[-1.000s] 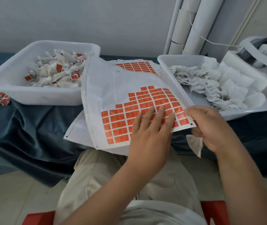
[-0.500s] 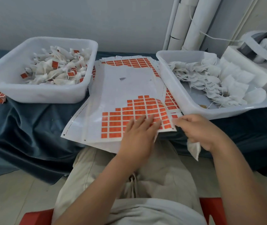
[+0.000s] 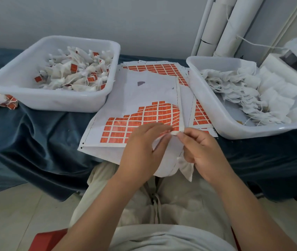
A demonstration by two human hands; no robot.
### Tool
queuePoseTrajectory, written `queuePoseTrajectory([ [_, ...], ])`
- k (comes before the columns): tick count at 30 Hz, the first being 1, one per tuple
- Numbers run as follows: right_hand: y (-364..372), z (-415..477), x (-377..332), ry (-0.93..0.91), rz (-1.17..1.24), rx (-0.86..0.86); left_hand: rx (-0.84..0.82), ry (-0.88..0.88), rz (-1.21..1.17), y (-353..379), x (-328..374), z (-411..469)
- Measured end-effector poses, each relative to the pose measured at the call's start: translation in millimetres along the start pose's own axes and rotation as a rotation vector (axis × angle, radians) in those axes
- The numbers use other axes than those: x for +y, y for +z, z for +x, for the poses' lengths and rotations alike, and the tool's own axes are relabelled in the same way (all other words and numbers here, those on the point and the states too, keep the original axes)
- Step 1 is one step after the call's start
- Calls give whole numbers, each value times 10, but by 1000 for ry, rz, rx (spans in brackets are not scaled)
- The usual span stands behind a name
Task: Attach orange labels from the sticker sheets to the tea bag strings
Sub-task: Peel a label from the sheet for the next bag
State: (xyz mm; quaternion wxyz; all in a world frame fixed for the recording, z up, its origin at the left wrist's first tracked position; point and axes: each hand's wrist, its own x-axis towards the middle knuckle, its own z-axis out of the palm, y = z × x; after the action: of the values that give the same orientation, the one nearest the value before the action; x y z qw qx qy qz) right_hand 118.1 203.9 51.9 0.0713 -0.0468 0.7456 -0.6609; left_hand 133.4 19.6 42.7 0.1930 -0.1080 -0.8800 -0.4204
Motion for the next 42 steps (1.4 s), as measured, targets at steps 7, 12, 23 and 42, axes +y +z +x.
queuePoseTrajectory([
  [7,-79,-74,-153,-225,-347,-125,-41,50,-16,-111,109,-17],
  [12,-67,-93,-160,-272,-431,-161,-58,67,56,-193,141,-12],
  [23,-73,-76,-151,-328,-469,-139,-88,112,19,-184,108,-6],
  [42,-77,-85,-134,-333,-482,-119,-19,190,136,-139,158,-41],
])
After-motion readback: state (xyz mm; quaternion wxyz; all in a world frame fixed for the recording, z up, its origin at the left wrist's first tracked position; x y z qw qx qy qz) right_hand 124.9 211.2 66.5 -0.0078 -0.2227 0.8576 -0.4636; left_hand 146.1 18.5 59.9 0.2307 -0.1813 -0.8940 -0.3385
